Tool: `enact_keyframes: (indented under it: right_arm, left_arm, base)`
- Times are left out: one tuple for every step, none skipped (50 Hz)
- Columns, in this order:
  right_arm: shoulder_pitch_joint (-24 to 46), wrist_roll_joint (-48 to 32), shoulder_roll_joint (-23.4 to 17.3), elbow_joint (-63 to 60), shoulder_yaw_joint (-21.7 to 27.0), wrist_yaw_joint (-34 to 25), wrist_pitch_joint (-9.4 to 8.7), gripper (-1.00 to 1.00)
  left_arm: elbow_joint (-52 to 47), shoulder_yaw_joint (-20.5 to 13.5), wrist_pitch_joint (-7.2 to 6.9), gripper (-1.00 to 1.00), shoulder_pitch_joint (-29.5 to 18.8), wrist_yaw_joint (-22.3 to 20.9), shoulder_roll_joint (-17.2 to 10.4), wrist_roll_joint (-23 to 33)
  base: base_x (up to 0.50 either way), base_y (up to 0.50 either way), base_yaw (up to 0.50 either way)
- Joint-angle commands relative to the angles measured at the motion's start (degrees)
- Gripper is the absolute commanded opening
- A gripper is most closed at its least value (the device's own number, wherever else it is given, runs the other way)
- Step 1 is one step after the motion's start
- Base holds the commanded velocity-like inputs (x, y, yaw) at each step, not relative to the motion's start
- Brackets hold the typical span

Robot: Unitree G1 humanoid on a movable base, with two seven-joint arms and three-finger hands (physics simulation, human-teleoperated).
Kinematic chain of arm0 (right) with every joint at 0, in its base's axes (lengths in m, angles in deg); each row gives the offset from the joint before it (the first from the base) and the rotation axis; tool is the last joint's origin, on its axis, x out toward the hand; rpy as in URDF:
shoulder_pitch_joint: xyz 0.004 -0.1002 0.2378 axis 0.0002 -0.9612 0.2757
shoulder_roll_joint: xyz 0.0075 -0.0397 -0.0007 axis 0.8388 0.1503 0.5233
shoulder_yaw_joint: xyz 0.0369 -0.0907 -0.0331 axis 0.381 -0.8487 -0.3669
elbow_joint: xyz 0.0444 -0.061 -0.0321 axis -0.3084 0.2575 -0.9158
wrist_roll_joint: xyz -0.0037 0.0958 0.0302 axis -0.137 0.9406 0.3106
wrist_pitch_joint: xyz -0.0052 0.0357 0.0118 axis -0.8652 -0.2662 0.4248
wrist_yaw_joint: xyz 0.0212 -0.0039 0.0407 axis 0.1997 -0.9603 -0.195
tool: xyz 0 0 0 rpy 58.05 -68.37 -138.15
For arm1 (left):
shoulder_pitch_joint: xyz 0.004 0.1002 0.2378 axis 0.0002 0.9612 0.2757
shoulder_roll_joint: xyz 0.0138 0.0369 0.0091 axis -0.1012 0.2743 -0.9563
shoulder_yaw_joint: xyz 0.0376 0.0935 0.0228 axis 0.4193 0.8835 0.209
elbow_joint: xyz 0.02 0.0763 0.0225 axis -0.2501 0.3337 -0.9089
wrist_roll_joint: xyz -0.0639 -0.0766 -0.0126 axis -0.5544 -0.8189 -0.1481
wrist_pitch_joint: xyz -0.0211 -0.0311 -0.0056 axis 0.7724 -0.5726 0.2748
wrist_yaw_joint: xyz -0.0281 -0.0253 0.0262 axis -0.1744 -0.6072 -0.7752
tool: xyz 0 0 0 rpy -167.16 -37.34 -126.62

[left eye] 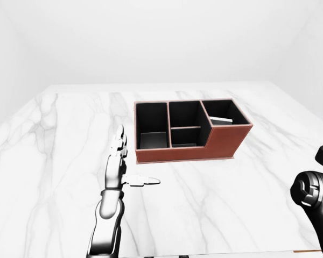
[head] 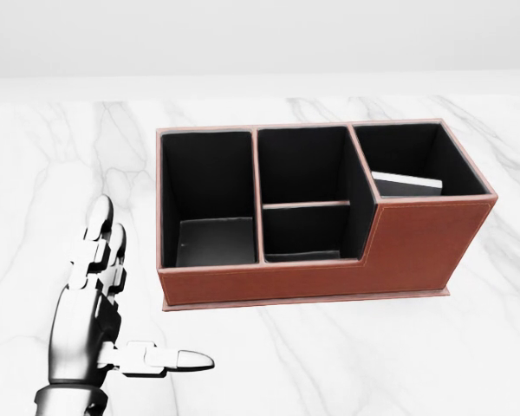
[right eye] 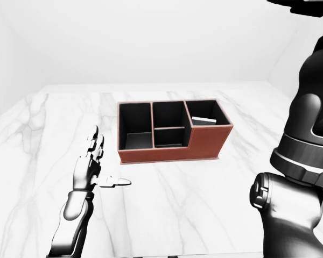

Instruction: Pick up the book and place it in the right compartment of the caddy.

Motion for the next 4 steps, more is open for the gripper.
enact_keyframes:
  right_arm:
    - [-2.91, 9.91, -3.21, -23.06, 2.81, 6.23, 0.00, 1.00]
    - [-4.22, 10.53, -3.13, -25.47, 3.20, 7.05, 0.00, 1.00]
    - [-3.71, 12.19, -3.61, -26.48, 3.50, 7.77, 0.00, 1.00]
    - [-3.83, 13.30, -3.99, -27.37, 3.67, 8.52, 0.00, 1.00]
  left_arm:
    - [1.07, -0.16, 0.00, 1.00, -0.25, 0.08, 0.01, 0.05]
    - [1.69, -0.09, 0.00, 1.00, -0.26, 0.11, -0.01, 0.26]
    - [1.74, -0.11, 0.00, 1.00, -0.23, 0.10, -0.04, 0.33]
    - [1.72, -0.17, 0.00, 1.00, -0.26, 0.05, -0.06, 0.23]
  base:
    - [0.00, 0.00, 0.00]
    - [0.00, 0.00, 0.00]
    - [0.00, 0.00, 0.00]
    - [0.00, 0.00, 0.00]
